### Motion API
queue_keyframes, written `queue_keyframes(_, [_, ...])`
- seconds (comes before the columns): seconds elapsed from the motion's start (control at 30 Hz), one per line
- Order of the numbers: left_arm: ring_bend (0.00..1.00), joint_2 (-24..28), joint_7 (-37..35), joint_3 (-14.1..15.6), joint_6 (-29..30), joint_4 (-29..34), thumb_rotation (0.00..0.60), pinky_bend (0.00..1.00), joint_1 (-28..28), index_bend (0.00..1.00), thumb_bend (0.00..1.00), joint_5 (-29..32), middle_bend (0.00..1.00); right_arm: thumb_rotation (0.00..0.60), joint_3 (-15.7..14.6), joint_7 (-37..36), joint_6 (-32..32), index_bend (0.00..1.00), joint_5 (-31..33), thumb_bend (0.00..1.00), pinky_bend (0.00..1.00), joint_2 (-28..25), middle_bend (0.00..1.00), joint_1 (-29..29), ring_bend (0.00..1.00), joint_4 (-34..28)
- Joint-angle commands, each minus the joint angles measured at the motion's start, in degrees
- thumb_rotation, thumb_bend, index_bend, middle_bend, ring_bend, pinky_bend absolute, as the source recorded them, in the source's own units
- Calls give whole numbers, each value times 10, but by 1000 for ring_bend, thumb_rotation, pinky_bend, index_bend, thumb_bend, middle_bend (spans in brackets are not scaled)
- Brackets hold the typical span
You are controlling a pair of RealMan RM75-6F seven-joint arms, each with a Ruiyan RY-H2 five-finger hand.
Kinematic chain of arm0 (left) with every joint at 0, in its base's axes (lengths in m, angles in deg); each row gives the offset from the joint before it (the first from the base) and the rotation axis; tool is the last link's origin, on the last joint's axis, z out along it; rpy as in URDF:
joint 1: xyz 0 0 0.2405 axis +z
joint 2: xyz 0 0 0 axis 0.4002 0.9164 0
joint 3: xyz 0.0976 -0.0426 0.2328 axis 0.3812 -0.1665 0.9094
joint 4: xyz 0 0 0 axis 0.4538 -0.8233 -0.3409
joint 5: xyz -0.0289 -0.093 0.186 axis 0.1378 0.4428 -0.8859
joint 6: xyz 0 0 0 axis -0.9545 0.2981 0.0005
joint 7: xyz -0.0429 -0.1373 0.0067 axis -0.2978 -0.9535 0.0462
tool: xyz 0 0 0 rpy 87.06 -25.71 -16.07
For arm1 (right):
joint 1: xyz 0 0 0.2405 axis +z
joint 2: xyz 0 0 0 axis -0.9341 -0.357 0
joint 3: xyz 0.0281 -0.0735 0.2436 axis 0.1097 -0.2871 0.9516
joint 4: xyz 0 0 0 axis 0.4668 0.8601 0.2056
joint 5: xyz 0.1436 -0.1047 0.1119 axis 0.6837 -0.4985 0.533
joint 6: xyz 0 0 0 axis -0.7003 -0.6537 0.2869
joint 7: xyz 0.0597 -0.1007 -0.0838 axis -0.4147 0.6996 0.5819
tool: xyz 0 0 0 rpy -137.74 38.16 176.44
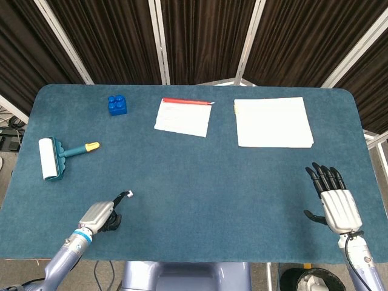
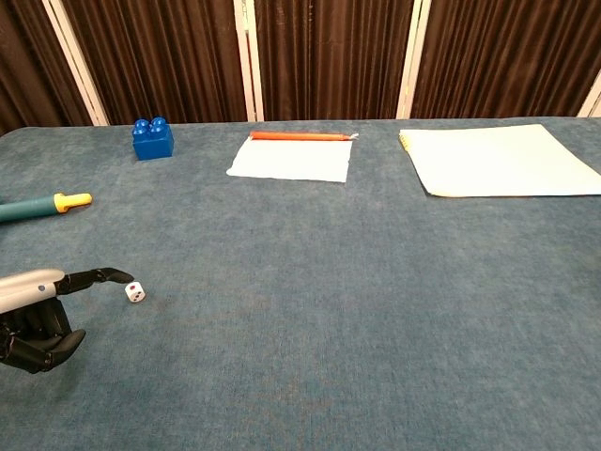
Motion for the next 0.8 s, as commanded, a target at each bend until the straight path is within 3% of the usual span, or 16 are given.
queue_keyframes(0.03, [898, 0, 2, 3, 0, 3, 600, 1000, -1, 0, 706, 1, 949, 600, 0, -1, 0, 0, 0, 0, 0, 0, 0, 0, 0, 0])
queue_keyframes(0.8, [895, 0, 7, 14, -13, 0, 600, 1000, -13, 0, 706, 34, 949, 600, 0, -7, -1, 0, 1, 0, 0, -2, 0, 1, 0, 0])
